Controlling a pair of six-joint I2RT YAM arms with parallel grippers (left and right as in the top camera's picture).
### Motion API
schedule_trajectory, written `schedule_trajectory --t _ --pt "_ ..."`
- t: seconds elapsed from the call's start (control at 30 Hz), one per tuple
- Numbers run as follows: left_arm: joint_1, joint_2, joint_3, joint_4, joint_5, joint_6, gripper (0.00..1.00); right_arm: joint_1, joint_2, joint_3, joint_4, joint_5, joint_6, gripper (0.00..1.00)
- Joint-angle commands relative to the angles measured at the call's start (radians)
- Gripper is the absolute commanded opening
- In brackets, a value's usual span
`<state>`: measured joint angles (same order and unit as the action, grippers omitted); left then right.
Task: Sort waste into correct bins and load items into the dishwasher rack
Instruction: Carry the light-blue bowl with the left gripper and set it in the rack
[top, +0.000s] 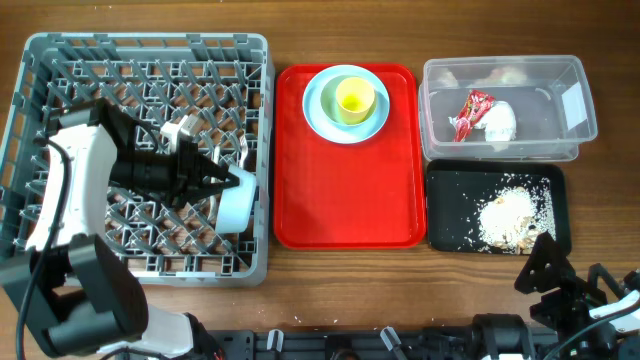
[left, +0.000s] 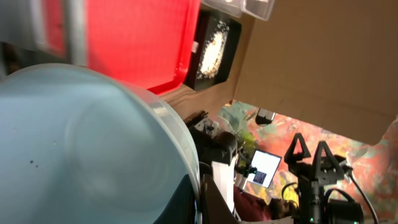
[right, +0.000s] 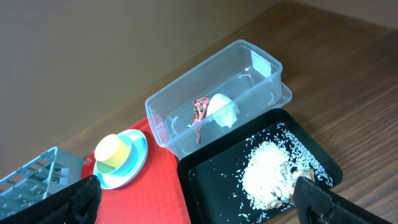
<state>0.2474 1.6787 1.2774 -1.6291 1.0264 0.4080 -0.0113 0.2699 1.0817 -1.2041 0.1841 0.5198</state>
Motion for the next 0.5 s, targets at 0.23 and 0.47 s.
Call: schedule_trajectory --t 0.23,0.47 --pt "0.080 0.077 -0.108 0.027 0.093 0.050 0.04 -0.003 -0.005 -0.004 0.005 0.009 0.006 1.00" --pt "0.124 0.076 -0.108 -0.058 0.234 0.116 0.04 -0.003 -0.005 -0.004 0.005 0.009 0.007 1.00"
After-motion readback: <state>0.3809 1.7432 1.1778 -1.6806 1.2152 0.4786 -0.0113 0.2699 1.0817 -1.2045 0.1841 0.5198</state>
